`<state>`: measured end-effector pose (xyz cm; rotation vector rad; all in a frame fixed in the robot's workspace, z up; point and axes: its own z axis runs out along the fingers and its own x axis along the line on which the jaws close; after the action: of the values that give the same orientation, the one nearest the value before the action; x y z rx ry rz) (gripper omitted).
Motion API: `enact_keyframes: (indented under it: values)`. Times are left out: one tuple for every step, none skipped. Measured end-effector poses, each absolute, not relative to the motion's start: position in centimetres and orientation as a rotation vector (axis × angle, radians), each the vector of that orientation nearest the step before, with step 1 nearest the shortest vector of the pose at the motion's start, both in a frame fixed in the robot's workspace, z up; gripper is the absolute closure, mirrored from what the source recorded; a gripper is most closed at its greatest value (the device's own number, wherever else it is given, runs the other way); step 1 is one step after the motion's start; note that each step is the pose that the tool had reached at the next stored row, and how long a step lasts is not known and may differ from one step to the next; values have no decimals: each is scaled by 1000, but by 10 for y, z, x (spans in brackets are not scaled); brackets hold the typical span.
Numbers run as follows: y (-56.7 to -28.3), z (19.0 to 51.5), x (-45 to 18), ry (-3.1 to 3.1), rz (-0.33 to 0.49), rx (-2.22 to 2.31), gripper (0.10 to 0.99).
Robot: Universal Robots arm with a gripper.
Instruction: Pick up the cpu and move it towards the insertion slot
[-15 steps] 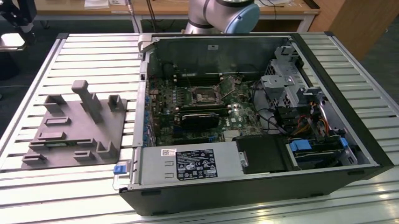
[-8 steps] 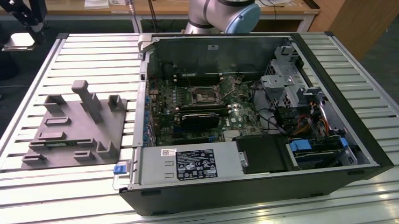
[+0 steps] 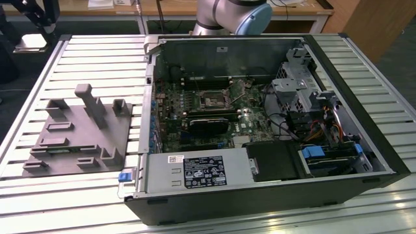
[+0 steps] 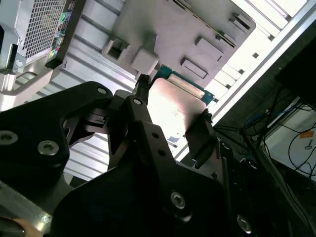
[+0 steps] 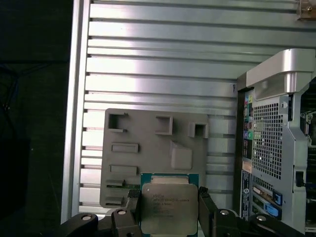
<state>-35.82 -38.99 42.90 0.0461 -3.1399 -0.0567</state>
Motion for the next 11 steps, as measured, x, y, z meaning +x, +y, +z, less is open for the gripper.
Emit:
enact_keyframes:
  values:
    - [-390, 429, -356, -3140, -57, 46, 541]
    - [-390, 429, -354, -3140, -57, 46, 541]
    - [-390, 429, -353, -3140, -57, 46, 541]
    - [-389, 429, -351, -3140, -57, 46, 541]
    - [-389, 429, -349, -3140, -57, 46, 541]
    - [-389, 429, -347, -3140, -57, 46, 541]
    - [-389, 429, -345, -3140, -57, 46, 541]
    - [-389, 429, -343, -3140, -56, 46, 541]
    - [-389, 429, -341, -3140, -57, 46, 541]
    - [-389, 429, -339, -3140, -57, 46, 541]
    - [-389, 429, -336, -3140, -57, 46, 541]
